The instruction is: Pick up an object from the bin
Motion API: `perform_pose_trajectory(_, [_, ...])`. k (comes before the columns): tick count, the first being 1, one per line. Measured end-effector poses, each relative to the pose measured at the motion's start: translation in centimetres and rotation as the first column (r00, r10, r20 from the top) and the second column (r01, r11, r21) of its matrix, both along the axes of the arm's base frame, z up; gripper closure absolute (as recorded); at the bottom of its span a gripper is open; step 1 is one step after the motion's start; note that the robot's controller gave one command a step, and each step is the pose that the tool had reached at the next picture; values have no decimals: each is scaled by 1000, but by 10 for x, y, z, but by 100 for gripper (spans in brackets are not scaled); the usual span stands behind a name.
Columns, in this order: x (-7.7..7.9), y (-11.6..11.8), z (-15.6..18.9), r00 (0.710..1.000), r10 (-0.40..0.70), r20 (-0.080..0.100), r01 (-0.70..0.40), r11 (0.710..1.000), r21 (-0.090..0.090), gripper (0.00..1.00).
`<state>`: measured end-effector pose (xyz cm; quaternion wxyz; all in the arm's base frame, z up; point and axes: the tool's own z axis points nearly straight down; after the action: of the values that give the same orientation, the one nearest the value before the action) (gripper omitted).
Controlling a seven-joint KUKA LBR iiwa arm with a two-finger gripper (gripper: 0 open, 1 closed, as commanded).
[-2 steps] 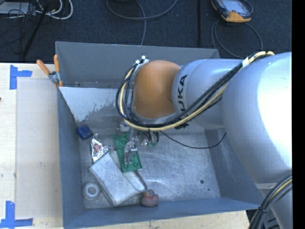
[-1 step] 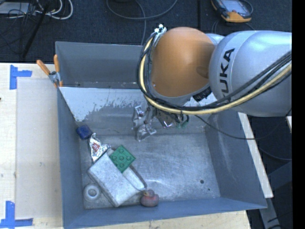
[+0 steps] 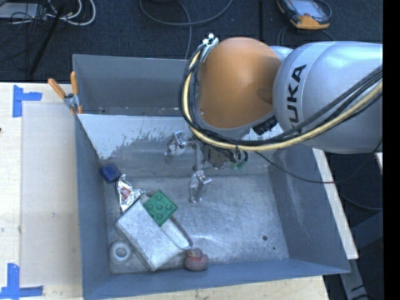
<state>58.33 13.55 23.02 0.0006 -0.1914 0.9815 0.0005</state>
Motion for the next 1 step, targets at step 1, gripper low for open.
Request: perform_pose_trajectory(1, [-10,7,-150,997,81,-6,-81,997,-1,0])
